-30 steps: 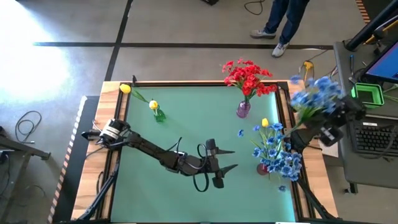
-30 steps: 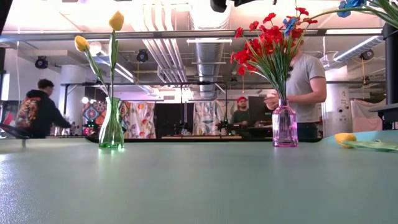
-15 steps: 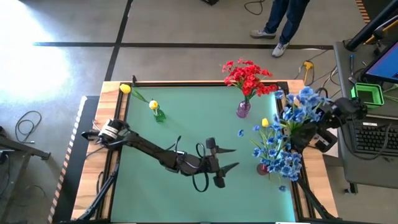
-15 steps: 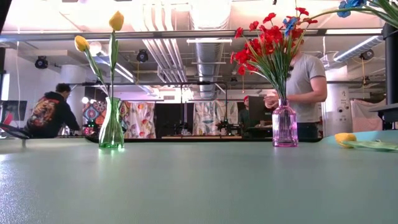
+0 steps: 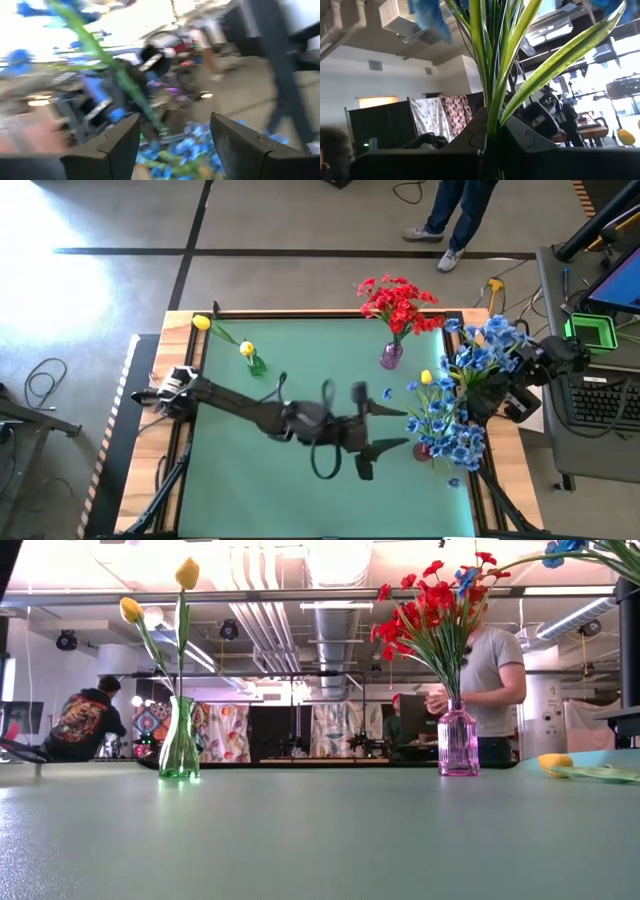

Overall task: Sort flowers into vase by color
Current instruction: Put the blue flower into the red vase

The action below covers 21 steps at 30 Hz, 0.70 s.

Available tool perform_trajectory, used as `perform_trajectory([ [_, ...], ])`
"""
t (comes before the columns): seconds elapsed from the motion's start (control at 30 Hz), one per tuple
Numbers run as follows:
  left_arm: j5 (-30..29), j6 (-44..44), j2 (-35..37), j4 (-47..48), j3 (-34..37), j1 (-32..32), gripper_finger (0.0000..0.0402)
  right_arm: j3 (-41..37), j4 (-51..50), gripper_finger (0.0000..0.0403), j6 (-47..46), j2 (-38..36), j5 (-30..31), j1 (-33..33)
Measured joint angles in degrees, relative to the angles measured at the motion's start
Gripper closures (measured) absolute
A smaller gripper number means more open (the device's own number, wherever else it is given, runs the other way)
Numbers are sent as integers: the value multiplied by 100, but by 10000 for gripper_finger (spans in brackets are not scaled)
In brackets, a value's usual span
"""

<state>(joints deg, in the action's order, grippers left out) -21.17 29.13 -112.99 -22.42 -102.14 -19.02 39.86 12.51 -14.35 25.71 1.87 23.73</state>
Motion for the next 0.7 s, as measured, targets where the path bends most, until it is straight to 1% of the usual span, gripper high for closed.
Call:
perform_trajectory([
  [0.07,576,-326,-97,795,-574,163,178,1,24,385,46,10,50,0],
  [0.13,944,-671,-259,1317,-1093,340,178,53,26,385,96,34,127,0],
  [0.27,1014,-1146,-747,1949,-1968,620,178,190,23,385,188,122,127,0],
  [0.47,989,-1166,-1572,2664,-3293,776,178,483,12,385,394,435,129,0],
  [0.5,990,-1164,-1611,2578,-3280,788,178,530,2,385,400,500,129,0],
  [0.53,988,-1160,-1581,2294,-3135,812,178,577,-11,385,428,548,129,0],
  [0.6,993,-1148,-1556,2192,-2992,843,178,654,-39,385,521,631,129,0],
  [0.7,980,-1161,-1554,2178,-2996,878,178,786,-34,385,707,752,139,-3],
])
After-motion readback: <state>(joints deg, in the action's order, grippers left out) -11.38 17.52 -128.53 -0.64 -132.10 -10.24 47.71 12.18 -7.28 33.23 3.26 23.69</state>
